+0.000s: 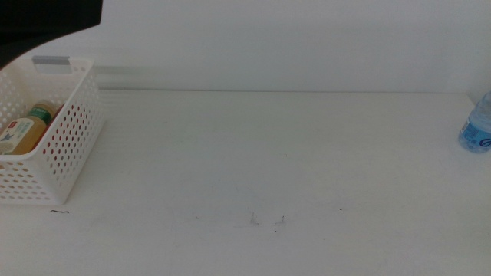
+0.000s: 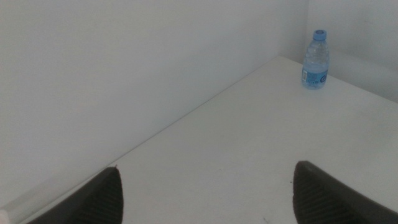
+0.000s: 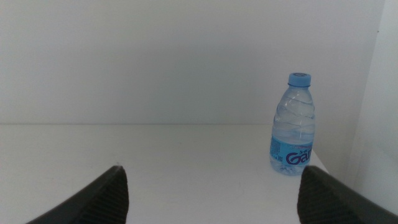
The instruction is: Use arms to grab the bottles and put them into the dustbin to the left of the table.
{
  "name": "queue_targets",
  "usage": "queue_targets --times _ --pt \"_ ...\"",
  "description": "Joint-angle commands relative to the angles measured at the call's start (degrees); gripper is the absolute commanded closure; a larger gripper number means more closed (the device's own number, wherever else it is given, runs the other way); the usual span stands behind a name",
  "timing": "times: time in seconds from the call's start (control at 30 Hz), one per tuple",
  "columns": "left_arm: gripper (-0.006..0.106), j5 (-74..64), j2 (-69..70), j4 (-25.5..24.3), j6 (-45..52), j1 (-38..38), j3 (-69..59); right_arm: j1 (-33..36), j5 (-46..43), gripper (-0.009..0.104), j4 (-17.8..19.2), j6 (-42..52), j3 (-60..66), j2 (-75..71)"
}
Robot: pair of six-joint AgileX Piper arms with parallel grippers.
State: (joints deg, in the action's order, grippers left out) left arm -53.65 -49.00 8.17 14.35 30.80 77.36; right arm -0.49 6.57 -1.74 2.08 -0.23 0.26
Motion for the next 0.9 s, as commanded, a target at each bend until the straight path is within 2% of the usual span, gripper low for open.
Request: queue_targets --times 0.0,0.1,0.27,0.63,0.73,0.87 --pt "0.007 0.7 0.2 0.3 -0.8 0.4 -0.1 -0.2 -0.5 0.003 0.1 0.3 0.2 -0.3" --pt "0.007 0.8 0.2 0.3 -0.8 0.4 -0.1 -0.4 -1.9 0.003 0.5 1.5 0.2 -0.3" --pt "0.007 1.2 0.2 0.3 -0.8 0.4 -0.1 -1.9 -17.7 0.003 0.5 2.5 0.2 13.3" --pt "0.007 1.2 0.3 0.2 -0.8 0.4 -0.1 -1.9 -65.3 0.003 -0.3 2.9 0.2 60.1" --pt "0.007 1.2 0.3 0.2 -0.8 0.4 -0.1 -1.9 -76.5 0.003 -3.1 3.1 0.2 71.5" --pt "0.007 1.2 0.3 0.2 -0.8 0.4 -0.1 -1.9 -76.5 0.003 -9.2 3.1 -1.9 85.1"
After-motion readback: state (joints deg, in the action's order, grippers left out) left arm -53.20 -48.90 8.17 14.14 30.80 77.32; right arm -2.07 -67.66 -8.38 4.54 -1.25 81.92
